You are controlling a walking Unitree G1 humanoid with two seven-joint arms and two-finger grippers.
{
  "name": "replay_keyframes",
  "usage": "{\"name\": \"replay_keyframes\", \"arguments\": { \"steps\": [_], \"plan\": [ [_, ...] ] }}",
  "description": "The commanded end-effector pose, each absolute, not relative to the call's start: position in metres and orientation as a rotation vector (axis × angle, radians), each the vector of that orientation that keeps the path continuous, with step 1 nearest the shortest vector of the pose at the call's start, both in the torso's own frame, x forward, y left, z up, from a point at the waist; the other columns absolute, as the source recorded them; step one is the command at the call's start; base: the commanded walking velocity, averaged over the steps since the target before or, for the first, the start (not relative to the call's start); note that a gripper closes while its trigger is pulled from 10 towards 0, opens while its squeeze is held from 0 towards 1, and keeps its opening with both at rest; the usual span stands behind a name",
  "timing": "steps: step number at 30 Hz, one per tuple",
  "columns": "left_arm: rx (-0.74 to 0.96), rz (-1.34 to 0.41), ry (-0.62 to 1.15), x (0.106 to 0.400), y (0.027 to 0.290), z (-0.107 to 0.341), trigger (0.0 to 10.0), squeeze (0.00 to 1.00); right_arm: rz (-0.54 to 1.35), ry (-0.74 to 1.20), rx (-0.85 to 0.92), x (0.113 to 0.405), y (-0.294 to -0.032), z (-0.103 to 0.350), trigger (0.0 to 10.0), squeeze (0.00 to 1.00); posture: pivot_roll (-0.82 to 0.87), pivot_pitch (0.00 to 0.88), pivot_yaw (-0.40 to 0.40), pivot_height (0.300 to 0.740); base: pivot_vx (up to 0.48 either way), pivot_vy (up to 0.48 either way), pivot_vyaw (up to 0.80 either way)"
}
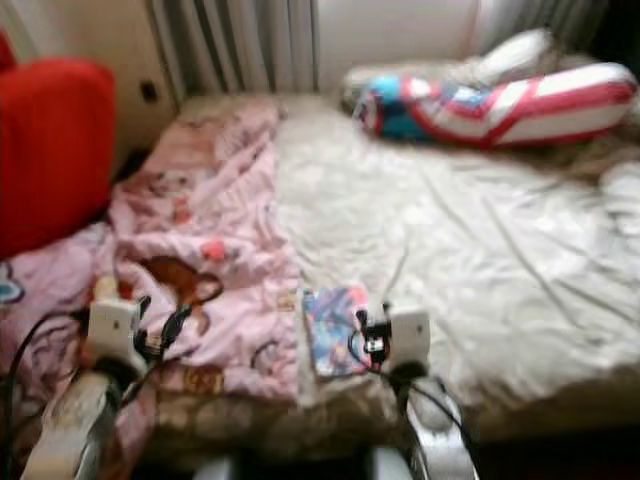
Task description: Clean up the room
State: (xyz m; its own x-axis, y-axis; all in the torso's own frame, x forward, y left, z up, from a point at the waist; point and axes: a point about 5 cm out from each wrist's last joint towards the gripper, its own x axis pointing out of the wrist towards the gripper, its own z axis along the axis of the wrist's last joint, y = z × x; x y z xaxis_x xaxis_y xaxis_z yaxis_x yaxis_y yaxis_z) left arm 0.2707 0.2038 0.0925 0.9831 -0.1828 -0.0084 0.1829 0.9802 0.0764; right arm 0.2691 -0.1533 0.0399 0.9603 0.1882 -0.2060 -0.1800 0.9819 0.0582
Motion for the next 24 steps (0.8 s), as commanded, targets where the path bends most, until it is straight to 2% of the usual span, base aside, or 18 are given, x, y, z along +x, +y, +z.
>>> {"name": "replay_keyframes", "arguments": {
  "steps": [1, 13, 16, 24],
  "plan": [
    [0.069, -0.202, -0.005, 0.271, 0.202, 0.097, 10.0, 0.0, 0.161, 0.232, 0.038, 0.266, -0.16, 0.035, 10.0, 0.0, 0.0, 0.0, 0.009, 0.595, 0.0, 0.0, 0.0],
    [0.045, -0.209, -0.019, 0.268, 0.202, 0.111, 10.0, 0.0, -0.005, 0.305, 0.037, 0.291, -0.183, 0.03, 10.0, 0.0, 0.05, 0.123, -0.014, 0.595, 0.0, 0.0, 0.0],
    [0.045, -0.215, -0.026, 0.274, 0.198, 0.114, 10.0, 0.0, -0.075, 0.345, 0.07, 0.301, -0.198, 0.029, 10.0, 0.0, 0.04, 0.179, -0.014, 0.595, 0.0, 0.0, 0.0],
    [0.039, -0.234, -0.002, 0.268, 0.195, 0.116, 10.0, 0.0, -0.222, 0.389, 0.182, 0.303, -0.219, 0.024, 10.0, 0.0, 0.04, 0.205, 0.016, 0.595, 0.0, 0.0, 0.0]
  ]
}}
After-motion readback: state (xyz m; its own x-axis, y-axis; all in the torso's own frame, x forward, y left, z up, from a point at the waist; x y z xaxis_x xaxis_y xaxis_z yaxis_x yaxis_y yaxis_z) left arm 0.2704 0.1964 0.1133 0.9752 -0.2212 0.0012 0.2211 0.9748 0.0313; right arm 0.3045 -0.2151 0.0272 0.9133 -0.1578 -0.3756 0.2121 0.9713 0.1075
